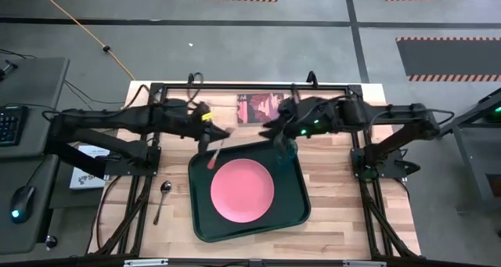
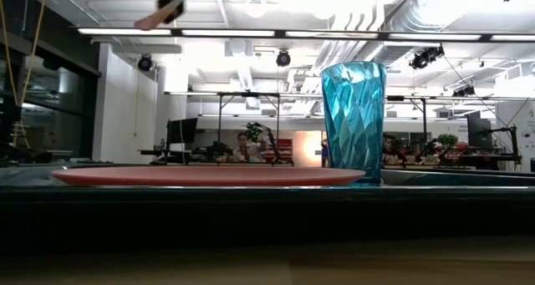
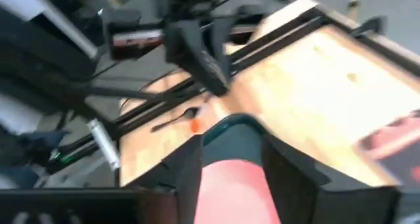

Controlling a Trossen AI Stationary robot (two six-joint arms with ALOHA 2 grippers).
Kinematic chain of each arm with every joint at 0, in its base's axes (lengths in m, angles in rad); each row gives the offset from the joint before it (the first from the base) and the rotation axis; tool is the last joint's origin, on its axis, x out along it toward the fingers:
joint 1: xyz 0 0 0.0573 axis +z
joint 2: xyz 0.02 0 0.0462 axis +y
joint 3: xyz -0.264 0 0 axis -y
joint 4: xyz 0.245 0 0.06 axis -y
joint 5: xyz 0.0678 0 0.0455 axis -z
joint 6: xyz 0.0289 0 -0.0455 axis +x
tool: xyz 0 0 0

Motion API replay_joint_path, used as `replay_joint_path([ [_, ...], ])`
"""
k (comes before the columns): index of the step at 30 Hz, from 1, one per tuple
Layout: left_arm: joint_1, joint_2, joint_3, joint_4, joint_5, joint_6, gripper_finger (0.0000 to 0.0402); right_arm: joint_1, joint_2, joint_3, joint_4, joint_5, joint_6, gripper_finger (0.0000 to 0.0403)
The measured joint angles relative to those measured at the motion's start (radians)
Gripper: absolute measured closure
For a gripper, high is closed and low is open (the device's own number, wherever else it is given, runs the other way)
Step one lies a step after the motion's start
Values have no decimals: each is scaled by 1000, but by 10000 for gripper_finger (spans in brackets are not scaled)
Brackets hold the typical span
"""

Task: Pick and place plate/cup/fork/spoon on tray
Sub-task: Put the orange fork to the left side of the pink plate on the black tray

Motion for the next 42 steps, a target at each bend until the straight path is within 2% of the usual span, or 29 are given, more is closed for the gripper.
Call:
replay_joint_path([
  [5, -140, -148, -141, 10, -192, -237, 400, 10, -49, -4, -115, 68, 49, 213],
  [11, -405, -242, -337, 24, -486, -635, 401, 40, -58, -58, -213, 90, 122, 206],
  [15, -557, -221, -386, 12, -685, -884, 401, 54, -54, -116, -237, 90, 177, 206],
  [17, -618, -177, -395, -2, -748, -1004, 401, 58, -54, -139, -228, 93, 195, 206],
  [21, -692, -59, -397, -70, -773, -1225, 401, 58, -54, -185, -203, 92, 226, 206],
  [25, -718, 76, -397, -102, -764, -1398, 401, 58, -54, -198, -199, 93, 232, 206],
  [31, -712, 255, -397, -125, -673, -1551, 401, 54, -54, -198, -180, 93, 232, 206],
  [36, -712, 325, -396, -77, -625, -1593, 401, 54, -54, -198, -171, 93, 229, 206],
  [42, -686, 348, -395, -44, -606, -1593, 402, 54, -54, -198, -160, 99, 214, 206],
])
